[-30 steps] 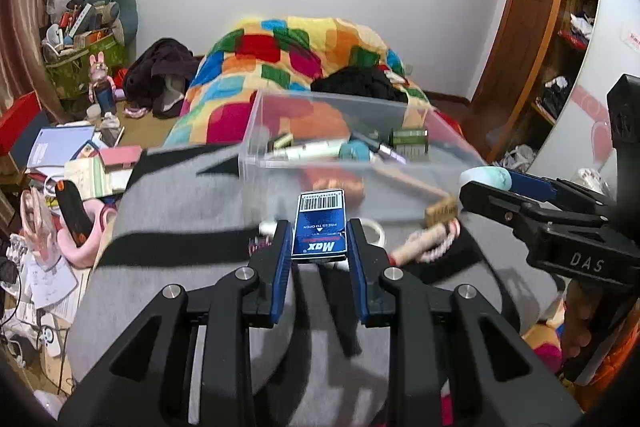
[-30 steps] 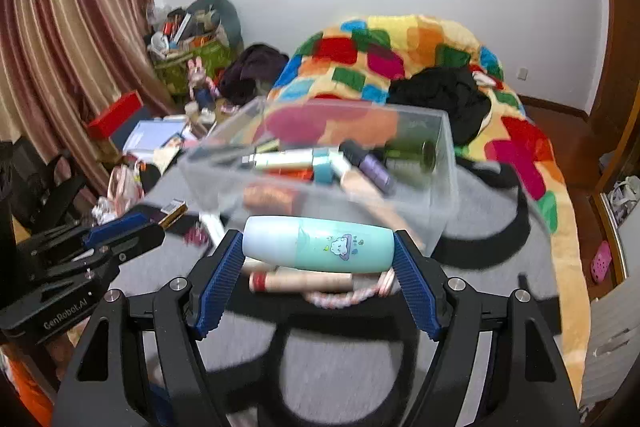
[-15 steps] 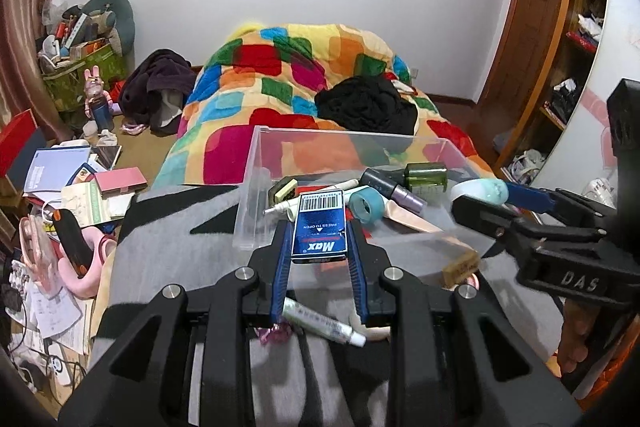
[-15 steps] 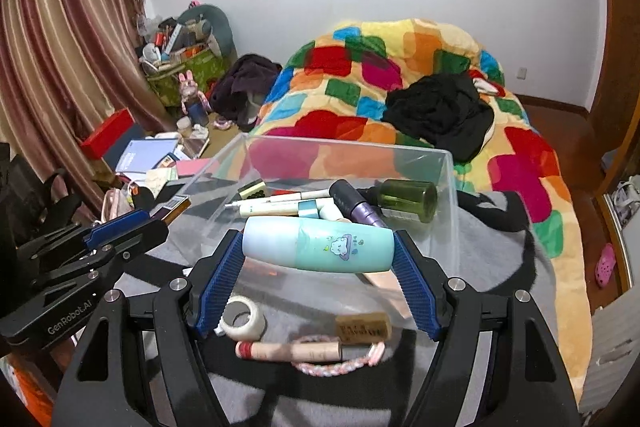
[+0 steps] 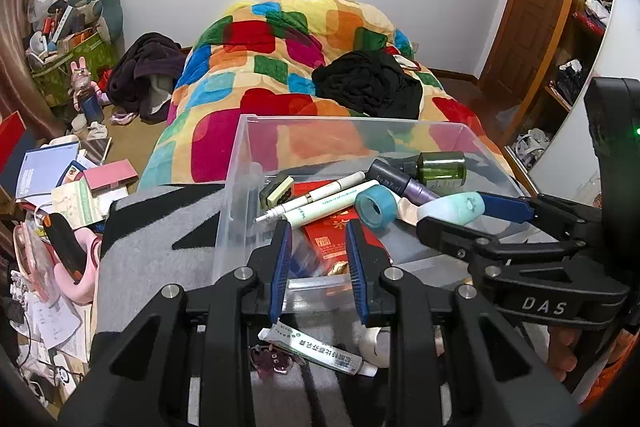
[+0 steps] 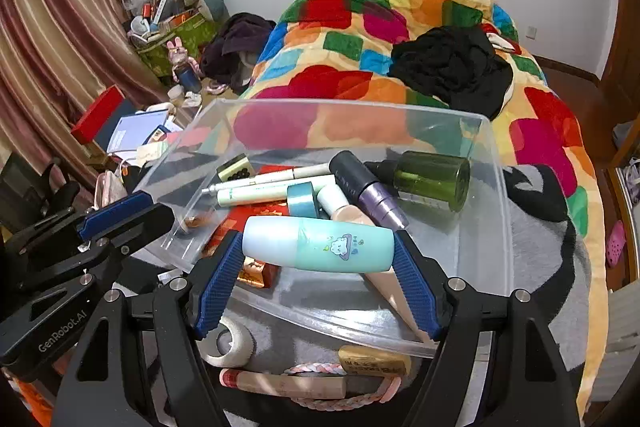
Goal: Organize objects
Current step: 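Carry the blue box and mint-green bottle over the bin with both tools, then open both tools to release the box and bottle into the bin, then withdraw both open tools back toward the remaining items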
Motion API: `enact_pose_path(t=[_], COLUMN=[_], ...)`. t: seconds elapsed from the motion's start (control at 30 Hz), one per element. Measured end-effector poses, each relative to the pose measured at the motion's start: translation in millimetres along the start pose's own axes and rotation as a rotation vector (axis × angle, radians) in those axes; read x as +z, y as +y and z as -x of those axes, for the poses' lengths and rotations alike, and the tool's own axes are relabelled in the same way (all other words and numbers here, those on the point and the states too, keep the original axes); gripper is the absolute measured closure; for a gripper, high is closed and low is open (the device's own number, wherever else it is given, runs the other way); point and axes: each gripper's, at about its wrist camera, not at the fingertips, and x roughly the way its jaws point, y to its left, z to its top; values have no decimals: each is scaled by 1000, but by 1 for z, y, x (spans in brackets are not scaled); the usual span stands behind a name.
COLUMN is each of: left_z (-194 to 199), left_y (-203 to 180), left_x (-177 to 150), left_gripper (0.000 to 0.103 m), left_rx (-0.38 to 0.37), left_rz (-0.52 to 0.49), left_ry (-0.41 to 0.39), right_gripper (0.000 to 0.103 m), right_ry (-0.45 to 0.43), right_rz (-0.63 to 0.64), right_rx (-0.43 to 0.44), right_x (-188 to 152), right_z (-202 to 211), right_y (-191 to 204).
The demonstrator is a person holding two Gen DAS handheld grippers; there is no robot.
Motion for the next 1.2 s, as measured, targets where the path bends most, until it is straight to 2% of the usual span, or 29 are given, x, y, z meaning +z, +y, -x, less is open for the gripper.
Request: enact_pose_path(t=[0.17,0.4,0.47,0.8,0.93,1.03,1.2], left_z=[7,27,33,54,53,47,35], left_y=[-3,-3,-3,0,10,19,30], left_x=[-1,-5,-6,-34,-49,-62,-82], left_gripper=[73,47,44,38,38,38,38], left_rx=[-6,-15,-20,-17,-9,-9,26], left_rz=[-12,-10,-9,-27,-6,17,18], left_ry=[-15,-65,-78,-74,-43,3,61], right_gripper=[32,32,31,25,24,20,18], right_ry=[-6,-31,-45,-95,-80,-74,-33], right_rz=[21,44,50,101,101,116,144], right_rx=[-12,6,14,36,55,64,78], right_x=[-3,-5,-7,-37,-54,-67,-90], right_z=[4,21,29,64,69,68,58], right_y=[4,8,9,14,15,16,19])
